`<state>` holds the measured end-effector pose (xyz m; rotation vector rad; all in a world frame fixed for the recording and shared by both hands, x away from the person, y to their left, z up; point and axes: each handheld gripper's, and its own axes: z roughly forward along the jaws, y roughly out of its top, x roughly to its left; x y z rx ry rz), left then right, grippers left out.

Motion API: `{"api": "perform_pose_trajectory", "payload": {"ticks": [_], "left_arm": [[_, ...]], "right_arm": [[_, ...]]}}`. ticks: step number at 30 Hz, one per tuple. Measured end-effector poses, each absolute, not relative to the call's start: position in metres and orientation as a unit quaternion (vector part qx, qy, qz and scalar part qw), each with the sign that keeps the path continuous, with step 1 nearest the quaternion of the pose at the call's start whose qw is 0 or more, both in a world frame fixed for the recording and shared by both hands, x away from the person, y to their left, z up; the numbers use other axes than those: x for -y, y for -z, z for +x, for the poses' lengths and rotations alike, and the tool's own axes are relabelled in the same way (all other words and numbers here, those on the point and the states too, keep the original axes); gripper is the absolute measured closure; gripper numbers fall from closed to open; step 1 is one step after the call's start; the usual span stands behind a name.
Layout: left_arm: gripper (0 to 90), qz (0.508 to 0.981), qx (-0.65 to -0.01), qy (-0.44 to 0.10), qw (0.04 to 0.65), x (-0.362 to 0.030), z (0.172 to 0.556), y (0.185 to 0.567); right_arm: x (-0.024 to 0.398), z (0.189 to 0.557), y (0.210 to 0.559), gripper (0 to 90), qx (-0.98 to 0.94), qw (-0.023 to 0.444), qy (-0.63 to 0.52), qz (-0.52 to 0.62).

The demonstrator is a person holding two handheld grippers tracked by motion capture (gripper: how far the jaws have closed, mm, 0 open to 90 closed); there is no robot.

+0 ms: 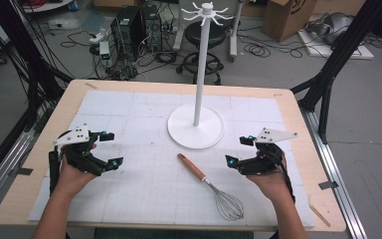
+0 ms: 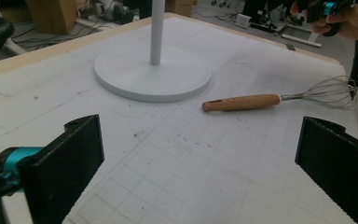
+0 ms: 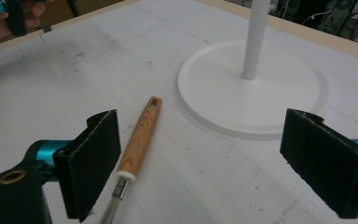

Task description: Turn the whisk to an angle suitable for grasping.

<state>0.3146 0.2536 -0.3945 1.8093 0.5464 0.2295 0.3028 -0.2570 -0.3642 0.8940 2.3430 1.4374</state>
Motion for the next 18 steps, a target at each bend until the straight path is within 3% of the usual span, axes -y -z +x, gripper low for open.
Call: {"api": "perform_pose_trajectory", "payload": {"ticks": [9,18], "left_arm": [[1.7,0.776,-0.234,-0.099,0.577,-0.253,0.314,0.395],[1.7,0.776,-0.235,-0.098,0.577,-0.253,0.315,0.395]], "right_arm": [[0.228,0.312,0.354,11.4,-0.828,0.105,-0.473,0.284],[0.197,0.321,0.364,11.8,-0.861,0.075,-0.416,0.282]]}}
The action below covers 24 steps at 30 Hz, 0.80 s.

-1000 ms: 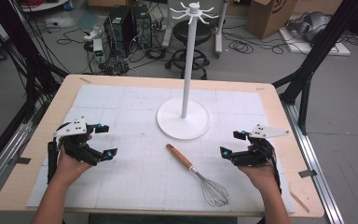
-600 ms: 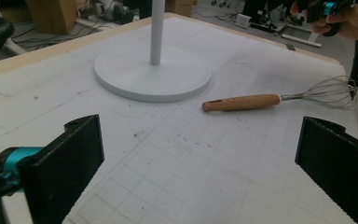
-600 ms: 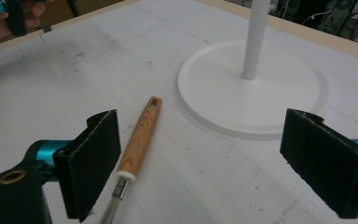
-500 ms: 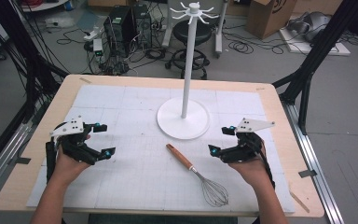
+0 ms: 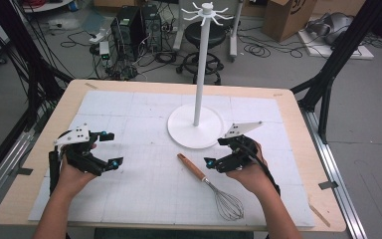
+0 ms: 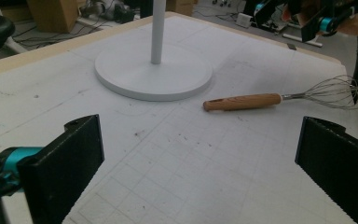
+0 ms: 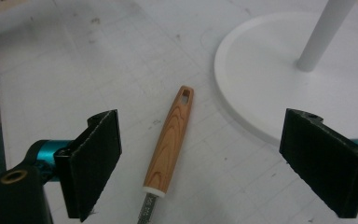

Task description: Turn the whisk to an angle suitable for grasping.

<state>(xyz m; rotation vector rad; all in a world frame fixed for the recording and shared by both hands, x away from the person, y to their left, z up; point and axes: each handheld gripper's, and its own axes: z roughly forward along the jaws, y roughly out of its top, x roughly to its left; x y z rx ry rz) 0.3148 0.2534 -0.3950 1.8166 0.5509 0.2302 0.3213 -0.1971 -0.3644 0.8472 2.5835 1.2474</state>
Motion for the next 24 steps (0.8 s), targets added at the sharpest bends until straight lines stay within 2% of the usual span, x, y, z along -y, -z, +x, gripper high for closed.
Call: {"api": "perform_pose_trajectory", "payload": {"ticks": [10,24], "left_arm": [[1.7,0.777,-0.235,-0.100,0.575,-0.253,0.315,0.395],[1.7,0.779,-0.235,-0.099,0.573,-0.252,0.315,0.396]], "right_arm": [[0.178,0.326,0.380,15.1,-0.889,0.048,-0.354,0.285],[0.172,0.328,0.392,18.1,-0.898,0.028,-0.331,0.287]]}}
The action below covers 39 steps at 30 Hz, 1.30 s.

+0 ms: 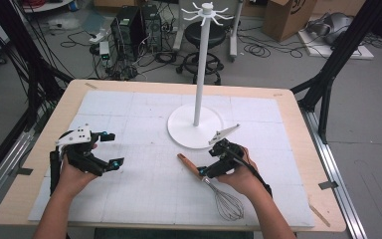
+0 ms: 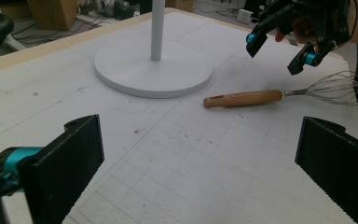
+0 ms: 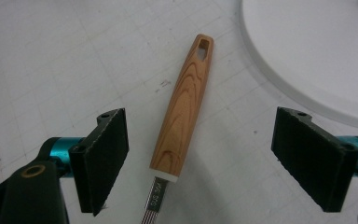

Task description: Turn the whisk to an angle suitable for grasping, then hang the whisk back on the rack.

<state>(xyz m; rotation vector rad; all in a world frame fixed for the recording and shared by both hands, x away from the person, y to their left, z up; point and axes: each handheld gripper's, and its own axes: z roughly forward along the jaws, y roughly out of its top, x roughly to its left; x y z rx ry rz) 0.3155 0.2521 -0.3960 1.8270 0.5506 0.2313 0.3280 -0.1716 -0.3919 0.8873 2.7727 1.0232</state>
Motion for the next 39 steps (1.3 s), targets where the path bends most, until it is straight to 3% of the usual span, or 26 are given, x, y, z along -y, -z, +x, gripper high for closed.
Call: {"api": "perform_pose_trajectory", "payload": {"ticks": [31,39], "left_arm": [[1.6,0.782,-0.230,-0.100,0.570,-0.251,0.315,0.396],[1.7,0.780,-0.234,-0.096,0.572,-0.253,0.319,0.398]], "right_arm": [[0.159,0.325,0.403,20.1,-0.913,-0.022,-0.297,0.277],[0.152,0.328,0.412,28.1,-0.920,-0.044,-0.271,0.280]]}}
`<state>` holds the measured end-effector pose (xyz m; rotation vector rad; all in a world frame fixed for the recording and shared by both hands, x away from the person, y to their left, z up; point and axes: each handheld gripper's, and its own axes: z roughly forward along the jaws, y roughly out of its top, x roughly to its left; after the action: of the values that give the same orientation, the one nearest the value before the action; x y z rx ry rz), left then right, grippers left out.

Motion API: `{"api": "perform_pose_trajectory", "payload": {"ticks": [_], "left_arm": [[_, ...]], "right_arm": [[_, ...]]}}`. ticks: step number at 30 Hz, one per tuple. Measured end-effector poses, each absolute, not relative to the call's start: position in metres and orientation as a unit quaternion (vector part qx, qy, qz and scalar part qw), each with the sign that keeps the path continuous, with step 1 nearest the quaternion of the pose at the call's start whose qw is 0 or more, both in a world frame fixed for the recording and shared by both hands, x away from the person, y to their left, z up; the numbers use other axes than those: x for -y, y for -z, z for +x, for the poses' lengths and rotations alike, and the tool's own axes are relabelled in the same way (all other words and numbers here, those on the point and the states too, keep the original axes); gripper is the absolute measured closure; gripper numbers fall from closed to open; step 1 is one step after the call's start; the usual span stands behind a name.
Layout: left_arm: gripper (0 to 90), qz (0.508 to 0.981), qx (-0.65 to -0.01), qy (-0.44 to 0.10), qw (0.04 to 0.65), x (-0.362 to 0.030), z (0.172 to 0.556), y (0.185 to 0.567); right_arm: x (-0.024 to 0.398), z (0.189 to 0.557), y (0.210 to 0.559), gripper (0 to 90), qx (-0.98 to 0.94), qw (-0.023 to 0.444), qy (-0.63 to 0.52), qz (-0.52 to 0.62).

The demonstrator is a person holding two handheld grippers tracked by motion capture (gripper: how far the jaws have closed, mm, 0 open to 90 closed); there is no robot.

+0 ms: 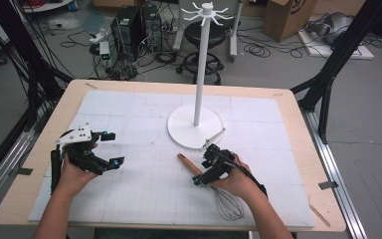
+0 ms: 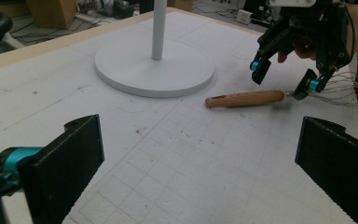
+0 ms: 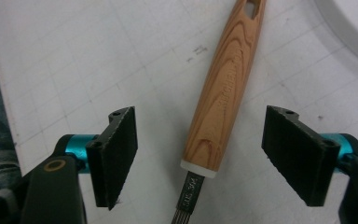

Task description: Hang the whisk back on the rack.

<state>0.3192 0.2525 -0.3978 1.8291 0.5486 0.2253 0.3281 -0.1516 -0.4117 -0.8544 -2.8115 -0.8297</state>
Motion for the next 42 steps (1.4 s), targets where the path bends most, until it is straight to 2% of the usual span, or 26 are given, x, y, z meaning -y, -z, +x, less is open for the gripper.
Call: {"api": "perform_pose_trajectory", "payload": {"ticks": [13,21,31,35,42], "left_arm": [[1.7,0.780,-0.228,-0.108,0.572,-0.251,0.315,0.395],[1.7,0.782,-0.228,-0.107,0.570,-0.251,0.315,0.395],[1.7,0.784,-0.226,-0.109,0.568,-0.251,0.314,0.395],[1.7,0.784,-0.228,-0.109,0.567,-0.251,0.314,0.395],[1.7,0.785,-0.229,-0.108,0.566,-0.251,0.314,0.395]], "right_arm": [[0.141,0.326,0.419,41.1,0.935,0.035,0.226,-0.270],[0.136,0.323,0.417,59.4,0.946,-0.012,0.191,-0.260],[0.136,0.322,0.414,67.1,0.951,-0.017,0.176,-0.254],[0.137,0.320,0.413,71.3,0.954,-0.034,0.165,-0.249],[0.138,0.318,0.412,72.0,0.959,-0.069,0.157,-0.225]]}}
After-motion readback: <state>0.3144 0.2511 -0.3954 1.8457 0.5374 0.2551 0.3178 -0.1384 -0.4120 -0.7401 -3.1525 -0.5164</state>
